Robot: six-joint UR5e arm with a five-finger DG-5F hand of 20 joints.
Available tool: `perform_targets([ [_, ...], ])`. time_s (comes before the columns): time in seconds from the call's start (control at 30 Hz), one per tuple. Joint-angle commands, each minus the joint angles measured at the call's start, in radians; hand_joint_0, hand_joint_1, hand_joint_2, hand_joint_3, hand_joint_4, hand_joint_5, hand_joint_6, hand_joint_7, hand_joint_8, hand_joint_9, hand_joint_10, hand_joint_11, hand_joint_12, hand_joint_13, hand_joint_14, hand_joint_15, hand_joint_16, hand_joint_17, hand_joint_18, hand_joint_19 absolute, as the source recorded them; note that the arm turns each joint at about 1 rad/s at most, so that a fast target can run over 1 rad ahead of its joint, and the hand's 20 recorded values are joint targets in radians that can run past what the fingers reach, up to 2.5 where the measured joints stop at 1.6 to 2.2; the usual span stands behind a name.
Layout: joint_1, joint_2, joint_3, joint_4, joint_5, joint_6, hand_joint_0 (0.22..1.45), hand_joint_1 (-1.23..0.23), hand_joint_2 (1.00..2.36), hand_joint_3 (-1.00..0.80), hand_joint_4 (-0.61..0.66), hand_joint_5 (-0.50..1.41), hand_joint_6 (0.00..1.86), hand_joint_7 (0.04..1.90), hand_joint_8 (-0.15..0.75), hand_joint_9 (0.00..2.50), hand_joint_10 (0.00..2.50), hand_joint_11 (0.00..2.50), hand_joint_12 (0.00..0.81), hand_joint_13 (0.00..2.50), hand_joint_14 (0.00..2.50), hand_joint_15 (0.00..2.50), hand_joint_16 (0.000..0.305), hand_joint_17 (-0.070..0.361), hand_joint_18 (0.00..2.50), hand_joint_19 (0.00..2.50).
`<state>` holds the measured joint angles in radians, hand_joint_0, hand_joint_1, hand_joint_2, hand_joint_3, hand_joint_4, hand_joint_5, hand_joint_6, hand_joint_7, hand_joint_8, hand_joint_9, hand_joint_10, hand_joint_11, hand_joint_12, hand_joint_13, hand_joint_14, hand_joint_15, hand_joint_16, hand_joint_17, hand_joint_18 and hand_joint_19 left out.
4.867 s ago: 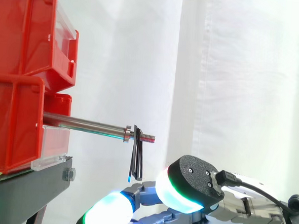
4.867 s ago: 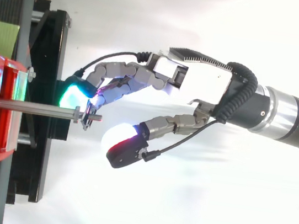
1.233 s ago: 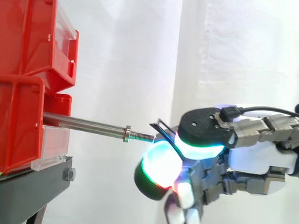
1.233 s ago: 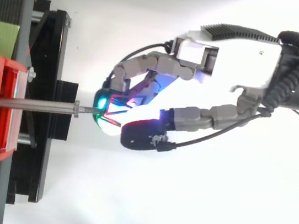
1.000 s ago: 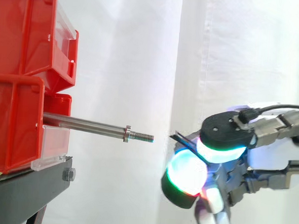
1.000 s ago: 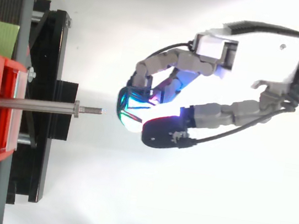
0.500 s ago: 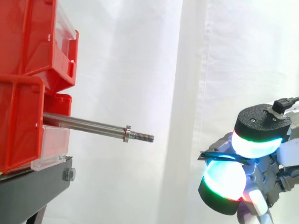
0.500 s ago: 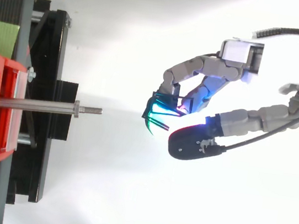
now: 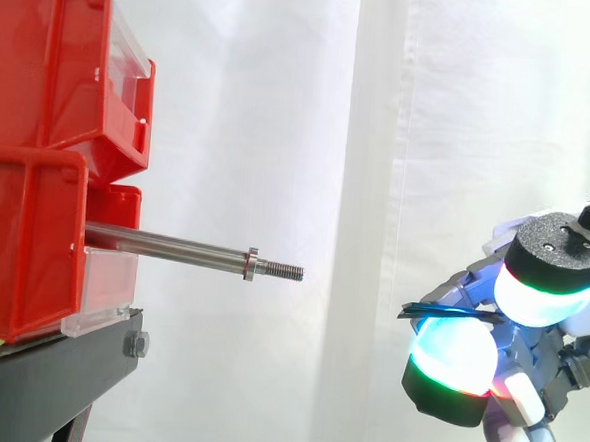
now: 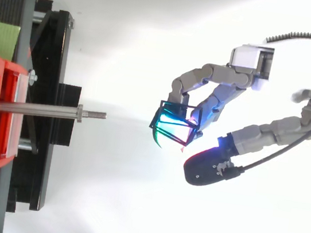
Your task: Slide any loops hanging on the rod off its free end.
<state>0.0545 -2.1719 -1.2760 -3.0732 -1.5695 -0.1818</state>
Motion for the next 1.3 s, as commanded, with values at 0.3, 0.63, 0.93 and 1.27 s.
perform_targets([
  [0.3,0.007,0.000,0.001,-0.004,0.000,0.008,0.59,-0.68,1.02,-0.20,0.20,-0.19,0.86,1.13,0.309,0.80,0.02,0.45,0.390,0.86,0.02,0.48,0.069,0.155,0.75,0.68],
  [0.63,0.010,0.000,0.001,-0.004,0.006,0.008,0.61,-0.81,1.03,-0.06,0.18,-0.21,0.89,1.16,0.305,0.78,0.02,0.48,0.390,0.85,0.02,0.48,0.069,0.156,0.75,0.68],
  [0.93,0.011,0.000,0.001,-0.004,0.006,0.008,0.57,-0.72,1.01,-0.38,0.24,-0.21,0.88,1.13,0.316,0.83,0.02,0.50,0.391,0.89,0.02,0.50,0.070,0.157,0.78,0.69],
  [1.27,0.010,0.000,0.001,-0.005,0.006,0.008,0.58,-0.66,1.03,-0.08,0.20,-0.20,0.89,1.21,0.325,0.90,0.02,0.50,0.396,0.93,0.02,0.51,0.069,0.156,0.80,0.69],
])
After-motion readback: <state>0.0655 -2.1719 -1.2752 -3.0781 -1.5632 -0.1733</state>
